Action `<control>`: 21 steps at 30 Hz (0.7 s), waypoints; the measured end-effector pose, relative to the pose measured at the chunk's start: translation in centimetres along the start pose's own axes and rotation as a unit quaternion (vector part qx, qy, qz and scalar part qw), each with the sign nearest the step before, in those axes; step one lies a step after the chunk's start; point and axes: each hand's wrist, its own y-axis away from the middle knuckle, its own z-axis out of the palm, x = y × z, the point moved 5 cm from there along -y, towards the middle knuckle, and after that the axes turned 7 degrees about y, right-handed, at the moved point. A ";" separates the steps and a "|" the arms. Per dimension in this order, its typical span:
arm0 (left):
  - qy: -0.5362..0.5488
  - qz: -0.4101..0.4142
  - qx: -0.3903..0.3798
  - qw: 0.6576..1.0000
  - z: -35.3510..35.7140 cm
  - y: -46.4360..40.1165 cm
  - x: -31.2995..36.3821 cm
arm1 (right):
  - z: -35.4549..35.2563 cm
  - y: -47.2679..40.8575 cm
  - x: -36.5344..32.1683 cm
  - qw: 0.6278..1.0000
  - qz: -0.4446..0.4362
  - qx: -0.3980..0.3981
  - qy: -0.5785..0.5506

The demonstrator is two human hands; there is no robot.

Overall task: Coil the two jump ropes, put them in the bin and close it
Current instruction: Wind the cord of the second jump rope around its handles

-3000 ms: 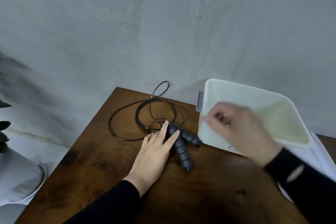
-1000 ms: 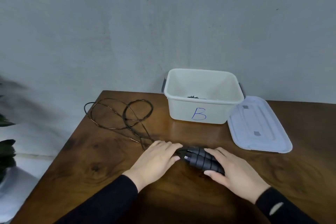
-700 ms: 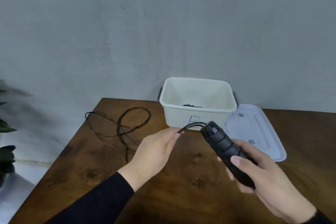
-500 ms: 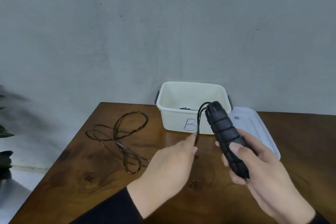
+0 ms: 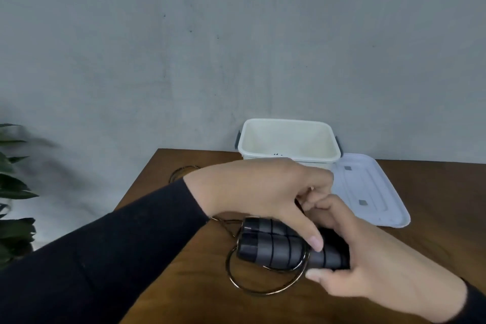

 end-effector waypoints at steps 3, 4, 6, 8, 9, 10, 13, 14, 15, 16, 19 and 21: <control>0.213 -0.006 0.027 0.977 0.2 0.1 -2.1 | 0.6 0.8 -0.7 0.994 -0.038 0.065 -0.076; 0.289 -0.008 0.034 0.957 0.9 0.1 -2.9 | 0.5 1.0 -0.9 0.988 -0.050 0.090 -0.115; 0.407 -0.010 0.065 0.911 2.5 0.2 -4.4 | 0.6 1.4 -1.4 0.977 -0.071 0.124 -0.157; 0.417 -0.040 0.132 0.898 4.2 1.0 -5.9 | 0.4 1.7 -1.7 0.967 -0.076 0.180 -0.162; 0.403 -0.064 0.163 0.898 5.0 1.7 -6.4 | 0.0 1.9 -1.5 0.958 -0.068 0.219 -0.171; 0.394 -0.083 0.179 0.897 5.8 2.4 -6.6 | -0.4 2.1 -1.3 0.948 -0.057 0.256 -0.180; 0.279 -0.108 0.180 0.937 6.3 4.3 -5.5 | -1.6 2.6 -0.7 0.936 -0.012 0.314 -0.157; 0.208 -0.111 0.175 0.956 5.9 5.1 -4.9 | -1.7 2.6 -0.4 0.944 0.012 0.306 -0.124; 0.124 -0.107 0.157 0.974 5.3 5.8 -4.2 | -1.4 2.6 -0.2 0.953 0.036 0.288 -0.083; 0.028 -0.102 0.129 0.986 4.6 6.5 -3.3 | -1.0 2.5 0.0 0.961 0.060 0.266 -0.041; -0.266 -0.131 -0.003 0.955 3.1 6.0 -1.5 | 0.7 1.6 0.0 0.972 0.109 0.202 0.043; -0.362 -0.179 -0.121 0.907 2.4 4.9 -0.8 | 1.6 1.0 -0.7 0.975 0.101 0.165 0.109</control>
